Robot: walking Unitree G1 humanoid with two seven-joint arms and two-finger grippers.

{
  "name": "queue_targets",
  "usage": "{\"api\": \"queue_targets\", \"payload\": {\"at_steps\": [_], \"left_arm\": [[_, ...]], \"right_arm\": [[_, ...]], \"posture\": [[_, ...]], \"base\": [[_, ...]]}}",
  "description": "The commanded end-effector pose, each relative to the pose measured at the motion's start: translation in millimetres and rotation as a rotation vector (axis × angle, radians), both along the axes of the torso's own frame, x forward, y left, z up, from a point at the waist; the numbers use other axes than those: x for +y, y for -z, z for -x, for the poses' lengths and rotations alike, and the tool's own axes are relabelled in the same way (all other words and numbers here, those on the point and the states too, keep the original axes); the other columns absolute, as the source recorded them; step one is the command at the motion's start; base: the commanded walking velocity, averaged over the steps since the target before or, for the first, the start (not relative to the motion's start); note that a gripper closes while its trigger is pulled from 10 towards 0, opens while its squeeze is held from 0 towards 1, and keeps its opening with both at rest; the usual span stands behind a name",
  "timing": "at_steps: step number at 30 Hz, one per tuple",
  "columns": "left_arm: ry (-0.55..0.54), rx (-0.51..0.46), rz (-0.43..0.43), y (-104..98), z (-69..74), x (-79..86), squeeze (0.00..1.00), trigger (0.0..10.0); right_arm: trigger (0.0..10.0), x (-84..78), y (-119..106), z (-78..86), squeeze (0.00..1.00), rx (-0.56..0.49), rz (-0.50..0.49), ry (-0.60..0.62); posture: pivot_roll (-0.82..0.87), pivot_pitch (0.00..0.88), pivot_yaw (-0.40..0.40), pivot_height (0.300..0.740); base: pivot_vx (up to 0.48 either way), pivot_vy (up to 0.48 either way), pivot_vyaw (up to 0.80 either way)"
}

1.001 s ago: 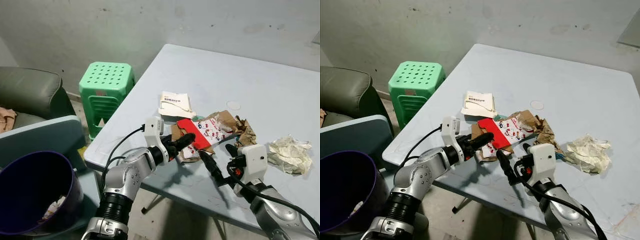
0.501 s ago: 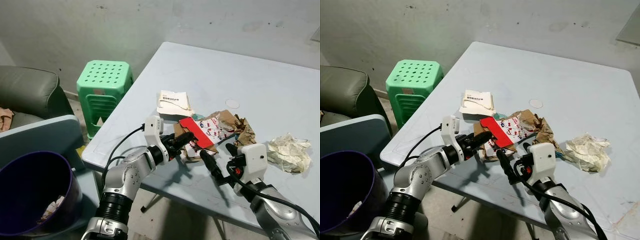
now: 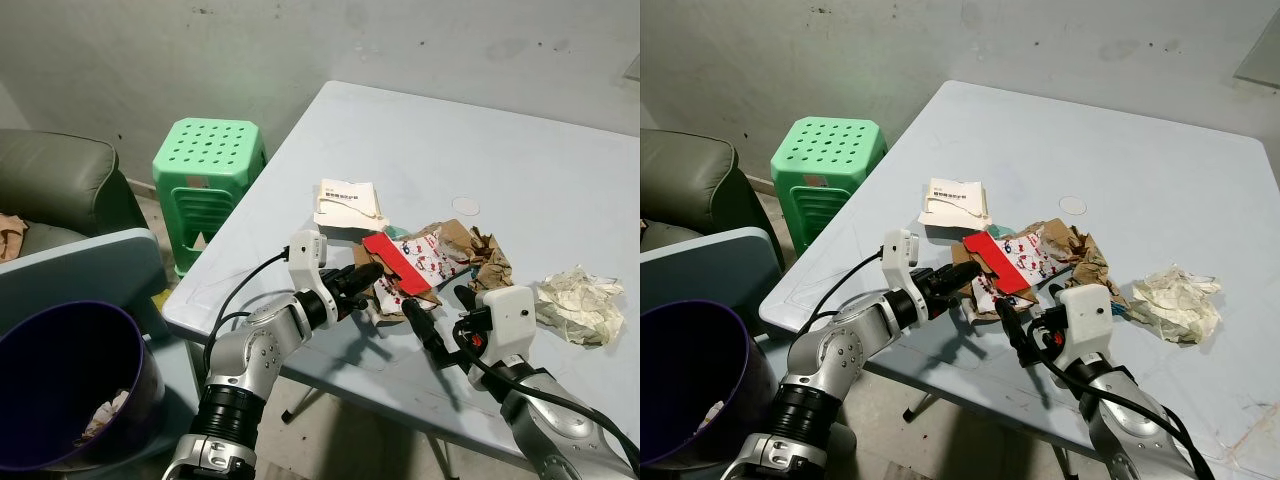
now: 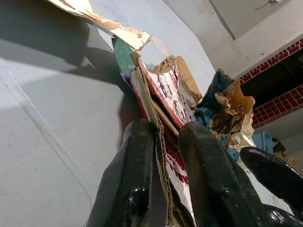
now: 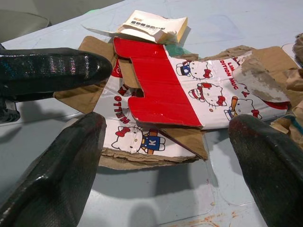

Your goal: Picking trash to rubbish bin

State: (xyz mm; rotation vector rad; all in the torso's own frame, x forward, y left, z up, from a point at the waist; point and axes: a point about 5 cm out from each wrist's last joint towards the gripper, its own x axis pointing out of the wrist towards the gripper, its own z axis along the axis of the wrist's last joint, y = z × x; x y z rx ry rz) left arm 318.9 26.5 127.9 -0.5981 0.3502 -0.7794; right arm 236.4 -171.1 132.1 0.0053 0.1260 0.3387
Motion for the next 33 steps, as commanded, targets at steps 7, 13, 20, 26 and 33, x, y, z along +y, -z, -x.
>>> {"api": "queue_targets", "payload": {"at_steps": [7, 13, 20, 26, 33], "left_arm": [[0.027, -0.030, 0.034, -12, -0.4, -9.1, 0.00, 0.0], [0.028, -0.031, 0.037, -12, -0.3, -9.3, 0.00, 0.0], [0.029, -0.037, 0.040, -15, -0.4, -7.9, 0.00, 0.0], [0.029, -0.050, 0.025, -16, 4.7, 3.7, 0.00, 0.0], [0.064, -0.101, -0.048, -21, 14.0, 27.6, 0.00, 0.2]], "right_arm": [[10.0, -0.4, -3, -1.0, 0.00, -0.014, 0.019, 0.008], [10.0, -0.8, -3, -1.3, 0.00, -0.014, 0.023, 0.014], [10.0, 0.0, -2, -2.3, 0.00, -0.014, 0.025, 0.015], [10.0, 0.2, -2, -3.7, 0.00, -0.017, 0.021, 0.014], [10.0, 3.9, -2, -8.2, 0.00, -0.023, 0.010, -0.006]], "posture": [[-0.09, 0.141, -0.037, 0.740], [-0.09, 0.139, -0.037, 0.740], [-0.08, 0.135, -0.037, 0.740], [-0.07, 0.127, -0.037, 0.740], [-0.04, 0.111, -0.038, 0.740]], "base": [[0.000, 0.000, 0.00], [0.000, 0.000, 0.00], [0.000, 0.000, 0.00], [0.000, 0.000, 0.00], [0.000, 0.000, 0.00]]}}
